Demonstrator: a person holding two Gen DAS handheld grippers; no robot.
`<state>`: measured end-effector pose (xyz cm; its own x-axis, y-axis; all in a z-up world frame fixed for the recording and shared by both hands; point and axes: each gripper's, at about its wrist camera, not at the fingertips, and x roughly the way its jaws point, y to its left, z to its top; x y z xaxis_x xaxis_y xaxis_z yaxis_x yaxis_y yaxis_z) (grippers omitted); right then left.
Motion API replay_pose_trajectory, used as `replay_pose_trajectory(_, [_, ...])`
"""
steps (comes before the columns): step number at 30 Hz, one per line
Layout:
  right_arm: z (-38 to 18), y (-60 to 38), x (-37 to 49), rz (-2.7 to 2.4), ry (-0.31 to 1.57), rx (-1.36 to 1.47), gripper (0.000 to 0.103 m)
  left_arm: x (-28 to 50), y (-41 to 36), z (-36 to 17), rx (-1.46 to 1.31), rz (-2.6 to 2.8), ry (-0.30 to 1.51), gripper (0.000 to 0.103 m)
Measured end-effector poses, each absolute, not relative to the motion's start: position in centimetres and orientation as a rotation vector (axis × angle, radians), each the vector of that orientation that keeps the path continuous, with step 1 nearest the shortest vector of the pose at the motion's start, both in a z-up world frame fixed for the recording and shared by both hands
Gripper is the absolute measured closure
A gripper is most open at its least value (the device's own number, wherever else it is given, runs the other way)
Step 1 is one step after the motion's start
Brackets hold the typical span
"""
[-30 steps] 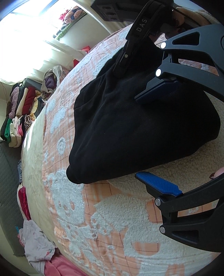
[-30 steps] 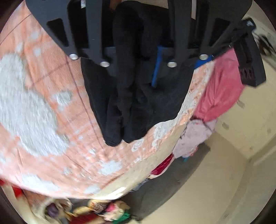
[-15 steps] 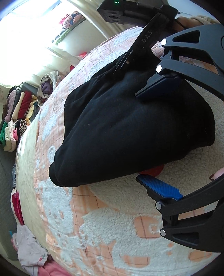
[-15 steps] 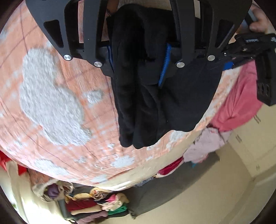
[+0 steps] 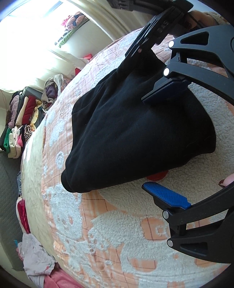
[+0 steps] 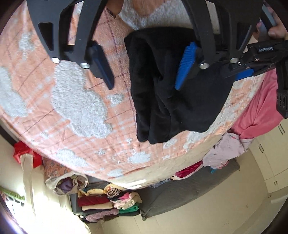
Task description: Fold small clothes
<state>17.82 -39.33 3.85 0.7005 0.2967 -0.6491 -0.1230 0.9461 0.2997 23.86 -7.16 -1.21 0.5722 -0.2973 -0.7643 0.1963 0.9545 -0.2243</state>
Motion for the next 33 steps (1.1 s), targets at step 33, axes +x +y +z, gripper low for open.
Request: replay_pose_trajectory(33, [10.2, -38.0, 3.4, 0.25, 0.573, 0.114, 0.005, 11.4, -2.9, 3.4, -0.083, -0.277, 0.713, 0.01])
